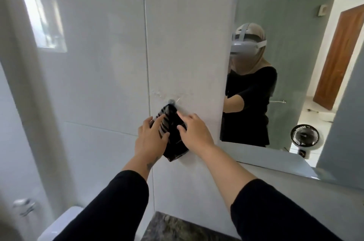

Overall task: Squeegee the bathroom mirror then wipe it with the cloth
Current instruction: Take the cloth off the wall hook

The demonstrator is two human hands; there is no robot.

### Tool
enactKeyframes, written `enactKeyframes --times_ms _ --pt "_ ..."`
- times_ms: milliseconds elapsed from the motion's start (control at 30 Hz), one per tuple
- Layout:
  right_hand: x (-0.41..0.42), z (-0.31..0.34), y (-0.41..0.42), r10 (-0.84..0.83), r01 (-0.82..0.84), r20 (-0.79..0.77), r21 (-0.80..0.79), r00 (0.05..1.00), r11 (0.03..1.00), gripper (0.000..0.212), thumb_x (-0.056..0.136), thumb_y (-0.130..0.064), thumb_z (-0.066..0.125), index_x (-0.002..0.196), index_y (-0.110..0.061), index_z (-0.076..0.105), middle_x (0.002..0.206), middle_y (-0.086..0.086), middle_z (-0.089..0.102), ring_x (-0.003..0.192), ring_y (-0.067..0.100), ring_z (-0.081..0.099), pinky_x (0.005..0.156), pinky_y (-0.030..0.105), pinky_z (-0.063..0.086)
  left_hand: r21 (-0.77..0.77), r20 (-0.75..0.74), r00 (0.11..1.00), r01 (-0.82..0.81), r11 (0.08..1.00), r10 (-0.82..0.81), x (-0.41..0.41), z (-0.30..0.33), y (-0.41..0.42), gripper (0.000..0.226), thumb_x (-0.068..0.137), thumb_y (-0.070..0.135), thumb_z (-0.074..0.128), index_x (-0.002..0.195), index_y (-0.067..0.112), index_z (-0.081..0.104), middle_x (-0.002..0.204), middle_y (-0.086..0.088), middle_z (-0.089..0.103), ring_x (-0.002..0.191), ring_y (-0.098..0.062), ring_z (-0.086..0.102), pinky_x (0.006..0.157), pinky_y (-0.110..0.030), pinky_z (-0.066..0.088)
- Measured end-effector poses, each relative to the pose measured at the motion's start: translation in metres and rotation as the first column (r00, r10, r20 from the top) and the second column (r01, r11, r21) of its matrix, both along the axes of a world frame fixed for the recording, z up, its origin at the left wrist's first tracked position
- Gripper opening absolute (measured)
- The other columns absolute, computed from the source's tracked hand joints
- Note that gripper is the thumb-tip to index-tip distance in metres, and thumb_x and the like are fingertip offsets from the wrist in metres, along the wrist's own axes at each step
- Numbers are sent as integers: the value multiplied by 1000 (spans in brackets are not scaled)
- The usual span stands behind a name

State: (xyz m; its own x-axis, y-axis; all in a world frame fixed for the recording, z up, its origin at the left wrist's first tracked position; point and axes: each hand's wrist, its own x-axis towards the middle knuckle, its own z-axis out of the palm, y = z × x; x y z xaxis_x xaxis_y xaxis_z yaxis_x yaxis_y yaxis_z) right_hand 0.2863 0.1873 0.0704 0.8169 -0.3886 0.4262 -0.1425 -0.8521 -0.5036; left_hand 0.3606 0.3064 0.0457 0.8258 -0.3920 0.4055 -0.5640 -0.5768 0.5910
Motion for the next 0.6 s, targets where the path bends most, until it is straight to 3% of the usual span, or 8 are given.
enactKeyframes --times_ms 233,367,467,533,600 --pt "44 -6 2 -71 73 156 -9 985 997 51 97 -18 49 145 -31 38 121 6 54 112 24 53 92 34 44 -112 33 999 -16 994 20 21 -16 -21 66 89 34 52 144 46 17 136 6 41 121 -19 41 75 -37 48" --pt "57 -8 1 -116 90 259 109 959 990 49 93 -9 53 140 -24 49 122 7 59 115 24 54 99 34 44 -135 65 997 -23 991 32 25 -16 -25 63 90 25 50 141 49 22 127 9 51 112 -17 49 68 -35 47" --pt "60 -3 2 -113 68 300 156 947 985 41 91 -6 53 130 -16 59 121 7 63 114 24 57 100 34 44 -180 29 999 -16 984 21 20 -7 -20 65 89 12 40 137 54 29 109 6 60 92 -18 58 63 -37 49" --pt "54 3 3 -105 36 317 217 942 975 38 91 -5 53 125 -17 61 121 4 65 113 21 58 100 33 45 -200 40 999 42 979 -35 14 0 -14 71 86 7 34 134 60 29 94 4 60 77 -18 58 59 -37 49" --pt "44 14 2 -105 9 333 277 937 961 35 92 -7 52 122 -20 64 119 2 65 110 19 59 98 31 46 -239 41 993 114 964 -107 9 8 -9 73 85 7 31 133 62 28 92 3 60 77 -16 58 62 -36 50"
